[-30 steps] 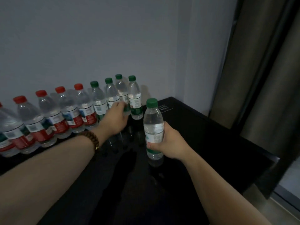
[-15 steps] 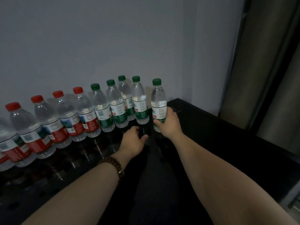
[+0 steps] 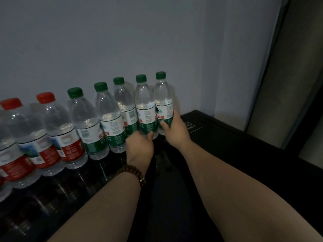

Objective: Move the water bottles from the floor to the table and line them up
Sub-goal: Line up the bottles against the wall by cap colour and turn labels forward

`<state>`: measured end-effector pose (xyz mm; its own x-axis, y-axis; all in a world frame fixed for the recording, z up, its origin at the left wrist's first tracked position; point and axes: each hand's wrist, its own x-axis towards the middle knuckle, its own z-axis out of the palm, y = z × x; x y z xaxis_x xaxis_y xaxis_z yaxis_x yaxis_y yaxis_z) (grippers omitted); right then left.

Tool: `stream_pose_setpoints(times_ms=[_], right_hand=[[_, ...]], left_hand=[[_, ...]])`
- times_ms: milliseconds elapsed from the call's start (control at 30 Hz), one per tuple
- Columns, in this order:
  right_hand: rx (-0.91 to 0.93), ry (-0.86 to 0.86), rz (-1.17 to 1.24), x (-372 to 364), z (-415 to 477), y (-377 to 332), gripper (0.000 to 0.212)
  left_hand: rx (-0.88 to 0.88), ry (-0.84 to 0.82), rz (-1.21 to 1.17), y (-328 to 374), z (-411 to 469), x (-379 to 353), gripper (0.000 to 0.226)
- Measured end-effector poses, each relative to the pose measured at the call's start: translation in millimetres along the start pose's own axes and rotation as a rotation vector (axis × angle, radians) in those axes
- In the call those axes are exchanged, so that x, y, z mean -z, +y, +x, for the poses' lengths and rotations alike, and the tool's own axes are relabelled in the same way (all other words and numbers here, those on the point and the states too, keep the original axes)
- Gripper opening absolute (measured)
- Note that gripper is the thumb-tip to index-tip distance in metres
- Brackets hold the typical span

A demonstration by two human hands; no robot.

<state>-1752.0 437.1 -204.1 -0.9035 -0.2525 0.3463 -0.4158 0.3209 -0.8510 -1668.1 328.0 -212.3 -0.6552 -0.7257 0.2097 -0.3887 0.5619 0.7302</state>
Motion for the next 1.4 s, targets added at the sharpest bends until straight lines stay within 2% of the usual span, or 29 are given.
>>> stream_pose_setpoints(times_ms=[167,433,567,767,867,933,1067,1233,1333,1400], right_hand=[[0.0,-0.053,-0.009,-11,21,6,0.05],[0.037,-0.089,-0.218,-17,32,15,0.057],[0.031,-0.084,-0.249,-16,32,14,0.047],[-0.009,-0.069,-0.215,-8,12,6,0.045],[-0.023,0.033,-0.284,-6,-17,-6,0.035],[0.038,0.019,-0.305,-15,-43,-19,0.025],[0.218,-0.241,-0.317,-49,-87,-62,0.022],[0.311,-0.296,-0.28,-97,-132,-121,0.025],[0.397,-0.396,-0.246,-136,-178,-161,0.024],[0.459,-0.483,-0.209,-168,-218,-193,0.021]], left_hand=[[0.018,0.039,0.053,1,16,-8,0.04],[0.067,0.067,0.049,5,20,-11,0.04],[0.028,0.059,0.044,4,19,-10,0.041],[-0.044,-0.036,-0.021,1,-5,9,0.02],[-0.01,-0.012,-0.048,-11,-32,31,0.01],[-0.024,0.04,-0.046,-26,-50,51,0.011],[-0.009,0.13,-0.003,-65,-78,107,0.01],[0.029,0.186,0.184,-135,-102,202,0.011],[0.117,0.263,0.234,-191,-129,269,0.009],[0.218,0.383,0.223,-232,-151,317,0.007]])
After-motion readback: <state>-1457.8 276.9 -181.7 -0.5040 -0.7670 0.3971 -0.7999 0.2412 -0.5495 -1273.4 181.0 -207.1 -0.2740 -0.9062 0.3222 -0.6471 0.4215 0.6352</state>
